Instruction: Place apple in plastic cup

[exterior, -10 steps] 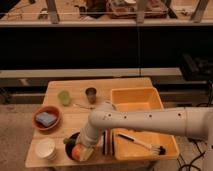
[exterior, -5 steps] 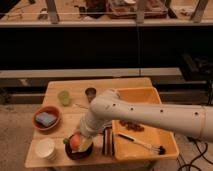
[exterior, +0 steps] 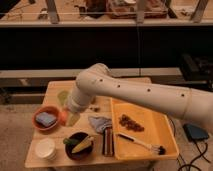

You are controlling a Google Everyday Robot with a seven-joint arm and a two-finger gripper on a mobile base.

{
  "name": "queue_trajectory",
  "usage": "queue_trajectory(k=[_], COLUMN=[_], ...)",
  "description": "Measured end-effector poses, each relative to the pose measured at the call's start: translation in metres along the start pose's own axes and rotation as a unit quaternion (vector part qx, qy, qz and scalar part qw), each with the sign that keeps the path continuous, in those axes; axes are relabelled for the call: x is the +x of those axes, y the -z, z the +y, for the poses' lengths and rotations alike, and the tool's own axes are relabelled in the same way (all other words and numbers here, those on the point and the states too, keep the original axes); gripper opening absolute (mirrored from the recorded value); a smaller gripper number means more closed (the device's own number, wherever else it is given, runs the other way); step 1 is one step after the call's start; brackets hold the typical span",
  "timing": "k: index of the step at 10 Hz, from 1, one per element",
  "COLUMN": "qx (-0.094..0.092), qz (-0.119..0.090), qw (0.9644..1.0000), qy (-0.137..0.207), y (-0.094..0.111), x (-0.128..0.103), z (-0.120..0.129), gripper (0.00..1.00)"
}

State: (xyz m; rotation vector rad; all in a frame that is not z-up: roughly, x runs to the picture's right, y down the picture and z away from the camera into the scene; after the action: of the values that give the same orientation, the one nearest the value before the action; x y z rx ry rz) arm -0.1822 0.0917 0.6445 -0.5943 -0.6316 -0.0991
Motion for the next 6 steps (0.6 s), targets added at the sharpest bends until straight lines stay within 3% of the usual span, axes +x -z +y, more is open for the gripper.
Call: queue_trajectory(k=[6], qx=[0.04], qz=[0.002], qw=[0.9978], qy=[-0.053], y=[-0.043], x=[0.017], z=[-0.136], gripper=[0.35])
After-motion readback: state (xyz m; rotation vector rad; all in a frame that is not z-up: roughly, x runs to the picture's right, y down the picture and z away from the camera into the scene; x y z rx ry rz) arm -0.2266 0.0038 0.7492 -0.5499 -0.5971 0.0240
